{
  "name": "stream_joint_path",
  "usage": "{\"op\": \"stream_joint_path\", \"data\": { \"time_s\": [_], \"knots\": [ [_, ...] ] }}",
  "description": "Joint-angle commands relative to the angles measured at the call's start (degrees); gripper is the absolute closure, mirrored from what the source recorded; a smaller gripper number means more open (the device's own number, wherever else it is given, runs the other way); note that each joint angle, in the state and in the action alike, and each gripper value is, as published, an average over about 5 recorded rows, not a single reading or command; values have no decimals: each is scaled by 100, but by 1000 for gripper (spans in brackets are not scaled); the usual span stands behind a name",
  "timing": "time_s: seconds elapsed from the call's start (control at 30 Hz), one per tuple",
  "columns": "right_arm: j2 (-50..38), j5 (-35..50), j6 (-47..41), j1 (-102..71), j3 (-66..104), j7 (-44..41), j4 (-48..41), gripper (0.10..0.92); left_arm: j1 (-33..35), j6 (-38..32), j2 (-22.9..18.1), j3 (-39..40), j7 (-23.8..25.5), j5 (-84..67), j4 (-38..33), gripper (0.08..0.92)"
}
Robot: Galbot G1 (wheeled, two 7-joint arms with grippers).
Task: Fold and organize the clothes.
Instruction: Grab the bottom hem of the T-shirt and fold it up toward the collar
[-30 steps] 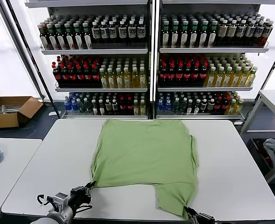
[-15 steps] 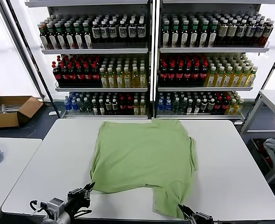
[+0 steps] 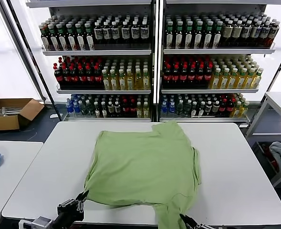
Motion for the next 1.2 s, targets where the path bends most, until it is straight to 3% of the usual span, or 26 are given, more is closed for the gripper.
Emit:
{"op": "stream_joint_path", "data": {
  "time_s": [0.03, 0.3, 0.6, 0.83, 0.97, 1.2],
  "knots": [
    [120, 1221, -181, 1032, -76, 192, -203, 920, -883, -124, 25, -8, -154, -740, 362, 916],
    [-28, 1407, -451, 2338, -120, 567, -707, 920, -2147, -544, 482, 95, -92, -1770, 1282, 916],
    [-16, 1347, -464, 3706, -509, 1301, -2004, 920, -3175, -572, 587, 519, -2, -1790, 2523, 916],
    [-163, 389, -577, 4436, -1134, 1826, -3027, 915, -3778, -541, 449, 873, 48, -1316, 3484, 916],
    [-224, -299, -1089, 4484, -1345, 1917, -3006, 845, -3824, -473, 380, 882, 22, -983, 3717, 878],
    [-379, -980, -1297, 3813, -994, 2208, -2000, 638, -3422, -341, 548, 561, -120, -923, 3289, 683]
  ]
}}
